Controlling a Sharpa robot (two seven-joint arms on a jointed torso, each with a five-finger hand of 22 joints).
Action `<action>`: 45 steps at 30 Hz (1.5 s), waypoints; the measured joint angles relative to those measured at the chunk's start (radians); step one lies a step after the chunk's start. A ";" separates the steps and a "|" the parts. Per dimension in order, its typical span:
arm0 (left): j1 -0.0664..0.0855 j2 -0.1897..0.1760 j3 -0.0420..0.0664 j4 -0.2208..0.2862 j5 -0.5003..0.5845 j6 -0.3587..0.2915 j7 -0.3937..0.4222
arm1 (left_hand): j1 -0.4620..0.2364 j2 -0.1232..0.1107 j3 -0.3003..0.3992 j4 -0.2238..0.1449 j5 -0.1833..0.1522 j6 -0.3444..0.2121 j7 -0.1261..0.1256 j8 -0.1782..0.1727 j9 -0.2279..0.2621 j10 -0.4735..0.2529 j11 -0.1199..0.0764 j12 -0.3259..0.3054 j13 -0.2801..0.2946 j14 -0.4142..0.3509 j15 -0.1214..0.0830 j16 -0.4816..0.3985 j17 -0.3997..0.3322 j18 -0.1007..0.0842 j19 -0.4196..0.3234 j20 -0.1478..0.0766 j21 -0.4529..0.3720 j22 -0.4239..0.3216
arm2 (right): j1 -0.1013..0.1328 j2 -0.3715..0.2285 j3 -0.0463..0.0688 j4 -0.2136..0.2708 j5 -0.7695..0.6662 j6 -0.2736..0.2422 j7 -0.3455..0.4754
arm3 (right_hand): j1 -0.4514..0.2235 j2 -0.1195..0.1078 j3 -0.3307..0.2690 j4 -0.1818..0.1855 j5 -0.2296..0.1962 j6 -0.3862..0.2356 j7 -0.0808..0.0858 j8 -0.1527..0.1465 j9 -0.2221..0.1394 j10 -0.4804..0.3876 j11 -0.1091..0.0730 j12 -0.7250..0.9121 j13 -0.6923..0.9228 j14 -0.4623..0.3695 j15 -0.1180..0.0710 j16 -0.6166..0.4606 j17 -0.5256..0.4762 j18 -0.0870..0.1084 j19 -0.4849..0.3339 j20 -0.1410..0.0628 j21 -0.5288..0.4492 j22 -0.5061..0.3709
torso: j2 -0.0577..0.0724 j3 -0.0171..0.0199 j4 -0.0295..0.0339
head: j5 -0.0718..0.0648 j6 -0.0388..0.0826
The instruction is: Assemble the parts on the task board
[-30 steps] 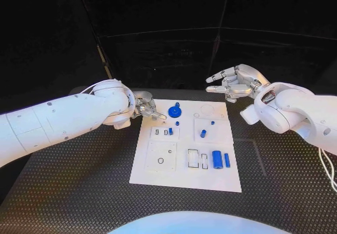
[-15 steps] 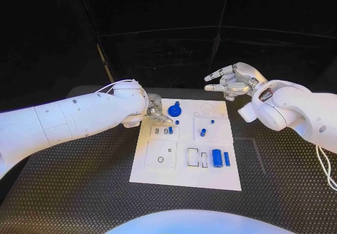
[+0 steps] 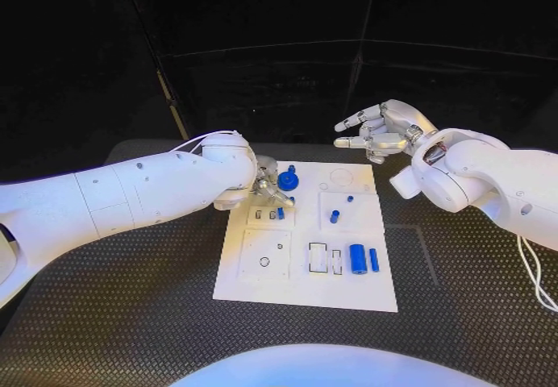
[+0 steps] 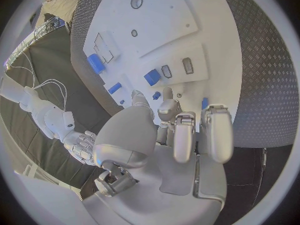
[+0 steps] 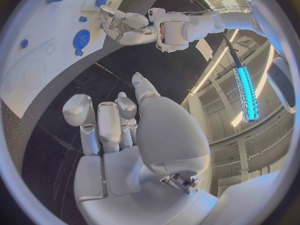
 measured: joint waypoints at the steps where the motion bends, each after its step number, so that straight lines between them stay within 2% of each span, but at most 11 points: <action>1: 0.000 0.002 0.000 0.000 0.000 0.001 0.000 | 0.000 0.000 0.000 0.000 0.000 0.000 0.000 0.000 0.000 0.000 0.000 0.000 0.000 0.000 0.000 0.000 0.000 0.000 0.000 0.000 0.000 0.000 | 0.000 0.001 0.000 -0.001 -0.001 0.000 0.000 | 0.000 0.000 0.000 0.000 0.000 0.000 0.000 0.000 0.000 0.000 0.000 0.000 0.000 0.000 0.000 0.000 0.000 0.000 0.000 0.000 0.000 0.000 | 0.000 0.0000 0.0000 | 0.000 -0.001; 8: 0.000 0.010 0.000 0.002 0.003 0.013 -0.001 | 0.000 0.000 0.000 0.000 0.000 0.000 0.000 0.000 0.001 0.000 0.000 0.000 0.000 0.000 0.000 0.000 0.000 0.000 0.000 0.000 0.000 0.000 | 0.000 0.008 0.000 -0.004 -0.005 -0.001 -0.002 | 0.000 0.000 0.000 0.000 0.006 0.000 0.000 0.004 0.000 0.000 0.000 0.000 -0.001 0.000 0.000 0.000 0.000 0.000 0.000 0.000 -0.004 0.000 | 0.000 0.0001 0.0018 | -0.001 -0.004; 24: 0.000 0.023 -0.003 -0.011 0.015 0.049 -0.003 | 0.014 0.014 0.006 -0.006 0.000 0.000 0.000 0.000 0.006 -0.004 0.004 0.000 0.000 0.000 0.000 0.000 0.000 0.000 0.000 0.000 0.000 0.000 | 0.000 0.013 0.000 -0.007 -0.007 -0.001 -0.005 | 0.000 0.000 -0.003 -0.003 0.011 -0.003 -0.003 0.004 0.000 0.000 0.000 0.000 -0.001 0.000 0.000 -0.004 0.000 0.000 0.004 -0.004 -0.004 0.000 | 0.000 -0.0005 0.0018 | -0.002 -0.014; 33: 0.000 0.037 -0.006 -0.020 0.018 0.076 -0.005 | 0.015 0.015 0.009 -0.008 0.000 0.000 0.000 0.000 0.007 -0.004 0.004 0.000 -0.001 0.000 0.000 0.000 0.000 0.000 0.000 0.000 0.000 0.000 | 0.000 0.017 0.000 -0.010 -0.008 0.000 -0.006 | 0.000 0.000 -0.003 -0.003 0.015 -0.003 -0.003 0.004 0.000 0.000 0.000 0.000 -0.002 0.000 0.000 -0.004 0.000 0.000 0.004 -0.004 -0.004 -0.001 | 0.000 -0.0008 0.0017 | -0.004 -0.017; 45: 0.000 0.043 -0.007 -0.025 0.019 0.099 -0.007 | 0.035 0.024 0.014 -0.014 0.000 0.000 0.000 -0.004 0.011 -0.004 0.003 -0.004 -0.002 0.000 0.000 0.000 0.000 0.000 0.003 0.003 0.000 0.000 | 0.000 0.023 0.000 -0.015 -0.011 0.000 -0.006 | 0.000 0.000 -0.003 -0.003 0.015 -0.003 -0.003 0.004 0.000 0.000 0.000 0.000 -0.002 0.000 0.000 -0.004 0.000 0.000 0.004 -0.004 -0.004 -0.001 | 0.000 0.0000 0.0017 | -0.006 -0.027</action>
